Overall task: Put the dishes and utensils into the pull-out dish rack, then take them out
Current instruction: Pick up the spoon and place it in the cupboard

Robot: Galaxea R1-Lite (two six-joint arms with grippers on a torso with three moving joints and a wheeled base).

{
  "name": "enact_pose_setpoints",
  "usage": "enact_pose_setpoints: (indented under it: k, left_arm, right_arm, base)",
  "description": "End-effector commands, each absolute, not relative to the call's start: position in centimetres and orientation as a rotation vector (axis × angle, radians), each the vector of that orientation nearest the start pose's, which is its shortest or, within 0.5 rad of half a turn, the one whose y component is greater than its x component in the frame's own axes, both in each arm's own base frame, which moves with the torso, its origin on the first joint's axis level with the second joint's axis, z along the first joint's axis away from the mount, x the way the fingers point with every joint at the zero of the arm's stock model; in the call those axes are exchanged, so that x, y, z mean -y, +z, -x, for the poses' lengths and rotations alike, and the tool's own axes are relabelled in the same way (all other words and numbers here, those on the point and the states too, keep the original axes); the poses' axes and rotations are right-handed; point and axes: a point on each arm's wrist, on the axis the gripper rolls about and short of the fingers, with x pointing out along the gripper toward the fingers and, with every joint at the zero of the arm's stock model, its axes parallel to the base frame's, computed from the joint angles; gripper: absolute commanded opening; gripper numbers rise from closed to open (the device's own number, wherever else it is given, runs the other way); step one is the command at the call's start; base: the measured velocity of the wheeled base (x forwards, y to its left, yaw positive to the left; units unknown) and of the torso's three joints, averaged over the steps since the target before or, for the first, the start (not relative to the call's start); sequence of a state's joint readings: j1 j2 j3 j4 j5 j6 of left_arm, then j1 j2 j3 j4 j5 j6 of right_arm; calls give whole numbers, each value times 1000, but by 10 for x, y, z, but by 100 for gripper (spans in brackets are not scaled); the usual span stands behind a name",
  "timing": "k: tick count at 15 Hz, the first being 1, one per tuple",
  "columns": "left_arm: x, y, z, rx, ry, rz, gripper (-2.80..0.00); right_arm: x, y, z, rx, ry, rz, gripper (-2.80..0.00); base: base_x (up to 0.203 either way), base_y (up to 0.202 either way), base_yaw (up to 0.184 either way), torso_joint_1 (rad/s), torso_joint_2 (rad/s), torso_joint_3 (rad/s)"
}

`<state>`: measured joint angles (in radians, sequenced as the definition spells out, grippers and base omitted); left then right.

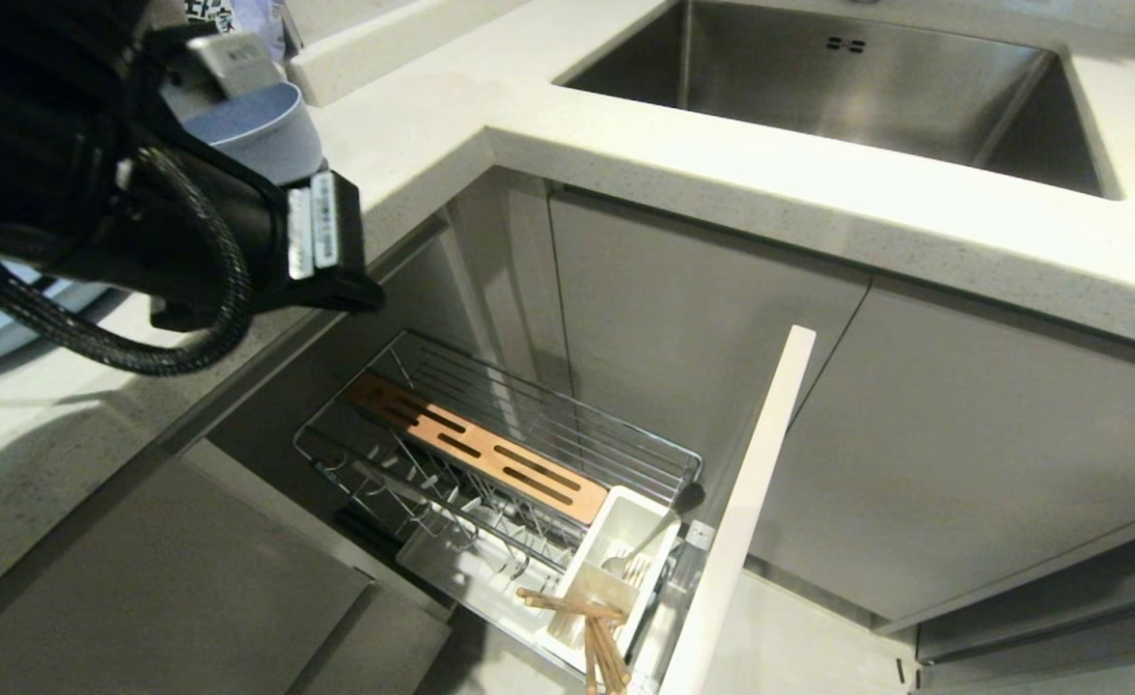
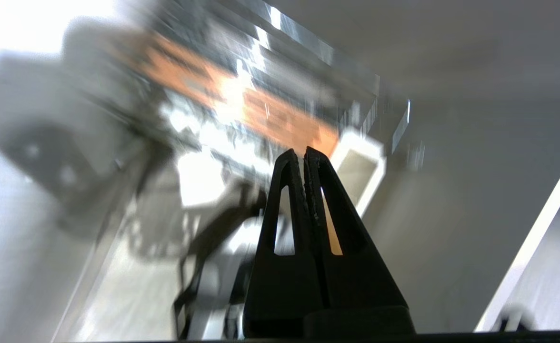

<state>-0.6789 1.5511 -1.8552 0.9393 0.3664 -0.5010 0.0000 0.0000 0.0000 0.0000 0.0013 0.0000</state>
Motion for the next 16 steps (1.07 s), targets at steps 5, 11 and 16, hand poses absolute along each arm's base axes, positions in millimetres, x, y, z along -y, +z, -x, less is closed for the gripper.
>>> enact_pose_setpoints:
  k: [5, 11, 16]
  left_arm:
    - [41, 416, -140, -304, 96, 298, -280]
    - [-17, 430, -93, -161, 445, 193, -280]
    - [-42, 424, -76, -243, 524, 97, -280]
  right_arm:
    - [0, 75, 23, 0, 2, 0, -280]
    - [0, 75, 23, 0, 2, 0, -280]
    - [0, 75, 23, 0, 2, 0, -280]
  base:
    - [0, 0, 0, 0, 0, 0]
    - [0, 0, 0, 0, 0, 0]
    - [0, 0, 0, 0, 0, 0]
